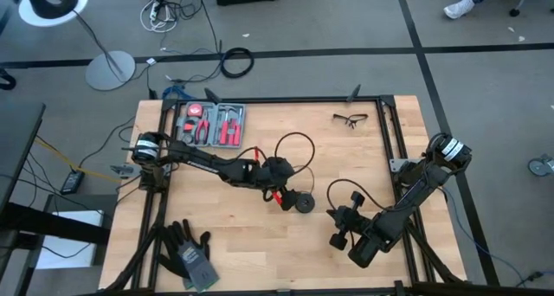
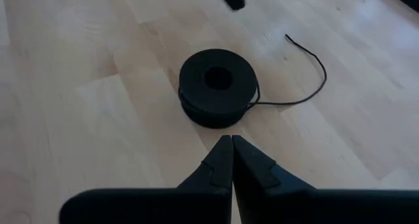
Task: Coil cords
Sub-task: Uncoil the black wire from the black spool
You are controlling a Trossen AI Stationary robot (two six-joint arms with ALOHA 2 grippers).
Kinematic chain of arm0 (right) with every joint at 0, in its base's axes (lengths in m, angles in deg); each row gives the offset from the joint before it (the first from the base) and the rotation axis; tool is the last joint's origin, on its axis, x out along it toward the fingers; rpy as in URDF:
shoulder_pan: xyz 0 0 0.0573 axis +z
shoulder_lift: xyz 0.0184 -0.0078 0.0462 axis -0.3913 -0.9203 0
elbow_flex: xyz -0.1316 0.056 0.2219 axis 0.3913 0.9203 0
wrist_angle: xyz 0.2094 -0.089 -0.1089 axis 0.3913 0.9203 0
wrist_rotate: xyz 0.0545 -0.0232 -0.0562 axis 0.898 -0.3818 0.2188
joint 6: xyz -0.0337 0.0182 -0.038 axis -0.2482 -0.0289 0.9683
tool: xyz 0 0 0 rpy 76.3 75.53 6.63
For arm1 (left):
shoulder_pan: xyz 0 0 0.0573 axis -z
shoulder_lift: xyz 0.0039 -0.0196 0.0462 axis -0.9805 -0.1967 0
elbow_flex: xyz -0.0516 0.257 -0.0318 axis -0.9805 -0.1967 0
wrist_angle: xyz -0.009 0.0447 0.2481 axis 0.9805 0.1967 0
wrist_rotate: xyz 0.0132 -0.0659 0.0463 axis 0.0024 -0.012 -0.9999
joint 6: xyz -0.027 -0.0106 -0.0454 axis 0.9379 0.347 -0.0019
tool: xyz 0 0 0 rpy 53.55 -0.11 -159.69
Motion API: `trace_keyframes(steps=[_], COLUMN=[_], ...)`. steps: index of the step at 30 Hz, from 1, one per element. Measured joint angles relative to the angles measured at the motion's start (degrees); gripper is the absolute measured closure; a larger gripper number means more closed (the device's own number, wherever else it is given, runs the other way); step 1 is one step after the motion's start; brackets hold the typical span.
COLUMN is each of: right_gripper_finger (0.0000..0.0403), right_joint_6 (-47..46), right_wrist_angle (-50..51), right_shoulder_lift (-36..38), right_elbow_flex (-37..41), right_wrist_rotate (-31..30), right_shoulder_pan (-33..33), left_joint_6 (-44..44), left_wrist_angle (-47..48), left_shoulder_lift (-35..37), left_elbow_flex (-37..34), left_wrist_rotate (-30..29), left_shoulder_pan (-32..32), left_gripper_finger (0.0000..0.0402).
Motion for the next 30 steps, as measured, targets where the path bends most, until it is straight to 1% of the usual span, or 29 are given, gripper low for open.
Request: trace_keyframes(steps=[4, 6, 10, 13, 17, 19, 22, 30], right_gripper_finger=[0.0397, 0.0399, 0.0401, 0.0398, 0.0393, 0.0393, 0.0394, 0.04], right_joint_6=[0.13, 0.5, 1.56, 2.04, 3.03, 3.07, 3.17, 3.77], right_wrist_angle=[0.11, 0.15, -0.24, -0.27, -0.45, -0.58, -0.6, -1.17], right_shoulder_lift=[0.0, 0.0, 0.0, 0.0, 0.0, 0.0, 0.0, 0.0], right_elbow_flex=[0.0, 0.0, 0.0, 0.0, 0.0, 0.0, 0.0, 0.0], right_wrist_rotate=[0.0, 0.0, 0.02, 0.19, 0.69, 0.78, 0.78, 0.76], right_shoulder_pan=[-0.59, -1.33, -2.34, -2.67, -2.69, -2.69, -2.67, -2.99], left_joint_6=[0.93, 0.05, -2.06, -3.32, -3.43, -3.45, -3.38, -4.85], left_wrist_angle=[3.4, 6.72, 8.91, 10.09, 11.96, 13.18, 14.8, 17.78], left_shoulder_lift=[-1.7, -3.23, -6.47, -8.47, -10.41, -10.97, -11.1, -11.03], left_elbow_flex=[2.72, 4.51, 8.44, 11.38, 13.07, 13.88, 13.76, 14.42], left_wrist_rotate=[0.25, 0.78, 4.34, 5.22, 4.84, 3.66, 0.98, -1.22], left_shoulder_pan=[0.64, 0.77, 0.77, 0.79, 0.76, 0.72, 0.71, 0.71], left_gripper_finger=[0.0002, 0.0002, 0.0002, 0.0002, 0.0002, 0.0002, 0.0002, 0.0002])
